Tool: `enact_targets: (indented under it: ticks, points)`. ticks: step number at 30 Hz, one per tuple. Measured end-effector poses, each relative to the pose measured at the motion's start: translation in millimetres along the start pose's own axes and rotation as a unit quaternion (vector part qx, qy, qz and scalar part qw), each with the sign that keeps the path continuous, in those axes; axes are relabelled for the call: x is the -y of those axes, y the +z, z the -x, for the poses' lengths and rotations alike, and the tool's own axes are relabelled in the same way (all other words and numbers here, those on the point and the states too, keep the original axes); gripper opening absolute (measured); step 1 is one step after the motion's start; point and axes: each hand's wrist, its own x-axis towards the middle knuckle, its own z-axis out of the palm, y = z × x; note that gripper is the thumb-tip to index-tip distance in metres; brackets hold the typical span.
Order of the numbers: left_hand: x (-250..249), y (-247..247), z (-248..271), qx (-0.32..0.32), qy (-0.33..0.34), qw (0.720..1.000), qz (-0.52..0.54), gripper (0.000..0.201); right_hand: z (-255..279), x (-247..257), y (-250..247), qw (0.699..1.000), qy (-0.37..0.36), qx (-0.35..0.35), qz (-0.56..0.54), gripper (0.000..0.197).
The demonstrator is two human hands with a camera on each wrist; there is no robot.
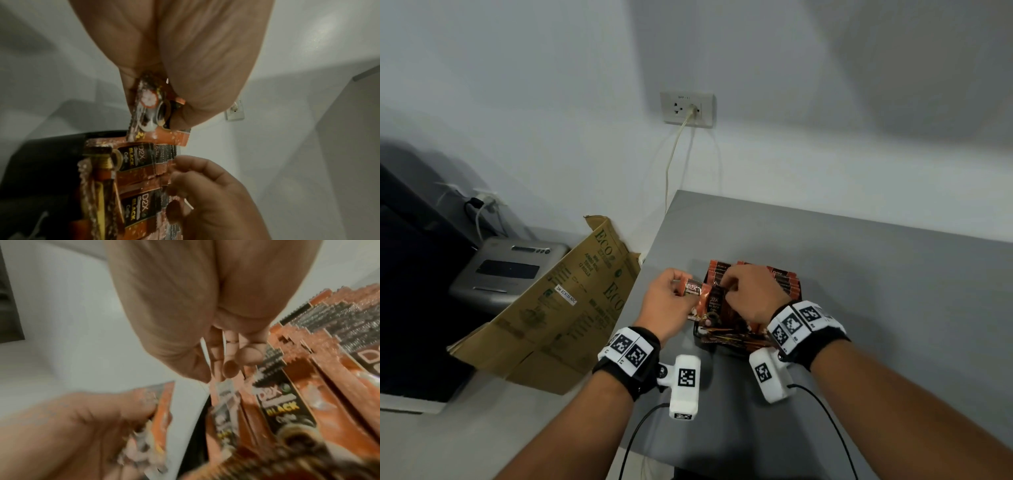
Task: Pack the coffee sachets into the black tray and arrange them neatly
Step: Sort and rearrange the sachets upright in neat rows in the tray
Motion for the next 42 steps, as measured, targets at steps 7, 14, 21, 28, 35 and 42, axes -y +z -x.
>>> enact_targets:
  ticks: [7,14,21,28,35,42]
  points:
    - [-17,22,4,0.082,0.032,0.996,0.025,0.034,13,-3,-24,0.992,-0.022,-0.029,-0.123,0.019]
    - [-18,13,9,0.121,0.005,0.986,-0.115,0.041,21,-42,-25,0.997,0.064,-0.046,-0.021,0.022]
    - [-14,14,19,0.214,0.026,0.957,-0.196,0.055,26,-44,-4,0.999,0.038,-0.017,0.024,0.02]
    - [-1,15,11,0.2,0.085,0.936,-0.276,0.027,43,-47,-12,1.0,0.005,-0.025,-0.008,0.017]
    - [5,20,9,0.217,0.137,0.907,-0.335,0.031,66,-55,-5,0.997,-0.024,0.069,-0.001,0.016]
    - [7,22,12,0.192,0.186,0.895,-0.358,0.027,67,-58,3,0.998,-0.046,0.044,0.004,0.012]
